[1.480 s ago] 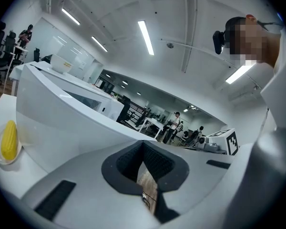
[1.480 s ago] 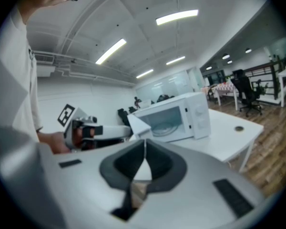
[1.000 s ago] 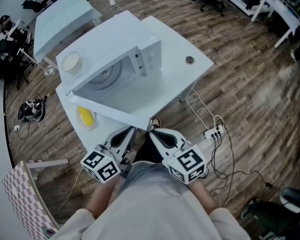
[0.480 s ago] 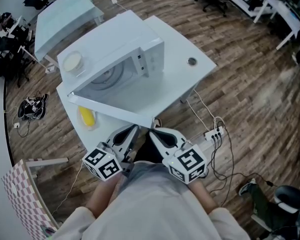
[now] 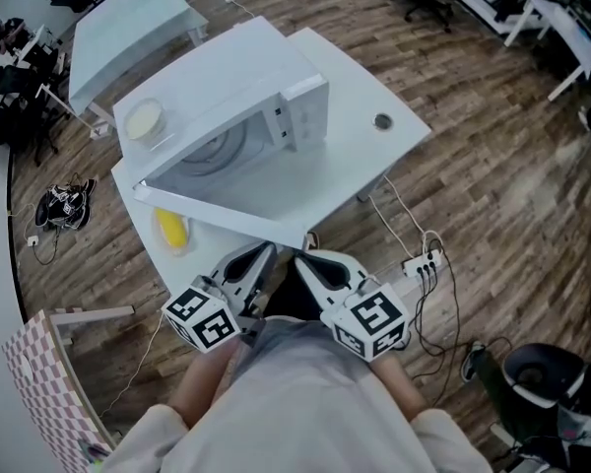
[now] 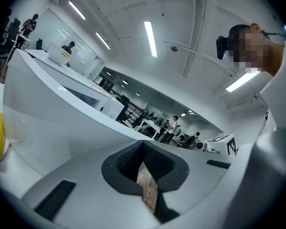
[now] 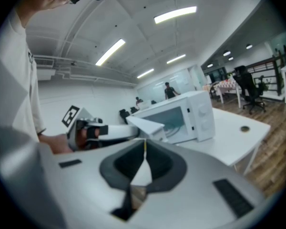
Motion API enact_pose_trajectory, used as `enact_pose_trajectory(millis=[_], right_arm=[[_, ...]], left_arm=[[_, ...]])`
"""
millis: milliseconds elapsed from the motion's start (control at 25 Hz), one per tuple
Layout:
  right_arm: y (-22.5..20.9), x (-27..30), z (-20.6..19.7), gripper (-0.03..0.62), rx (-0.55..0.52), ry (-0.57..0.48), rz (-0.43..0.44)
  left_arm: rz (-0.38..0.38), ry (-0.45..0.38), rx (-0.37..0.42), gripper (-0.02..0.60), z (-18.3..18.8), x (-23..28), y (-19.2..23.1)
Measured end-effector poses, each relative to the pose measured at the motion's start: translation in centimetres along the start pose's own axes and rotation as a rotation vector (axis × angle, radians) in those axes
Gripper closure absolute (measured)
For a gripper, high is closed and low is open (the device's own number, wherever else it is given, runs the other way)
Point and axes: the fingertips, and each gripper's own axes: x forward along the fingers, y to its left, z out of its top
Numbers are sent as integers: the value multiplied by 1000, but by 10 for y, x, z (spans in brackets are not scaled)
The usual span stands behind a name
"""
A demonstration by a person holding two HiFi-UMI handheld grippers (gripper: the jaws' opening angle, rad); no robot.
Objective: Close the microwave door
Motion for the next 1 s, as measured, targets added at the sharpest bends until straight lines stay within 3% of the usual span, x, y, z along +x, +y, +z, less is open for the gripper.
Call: enact_pose_trajectory(millis=[1000], right_arm=[[-18,16,8,569,36,37,34]], left_arm=[[11,5,-34,568,11,20,14]])
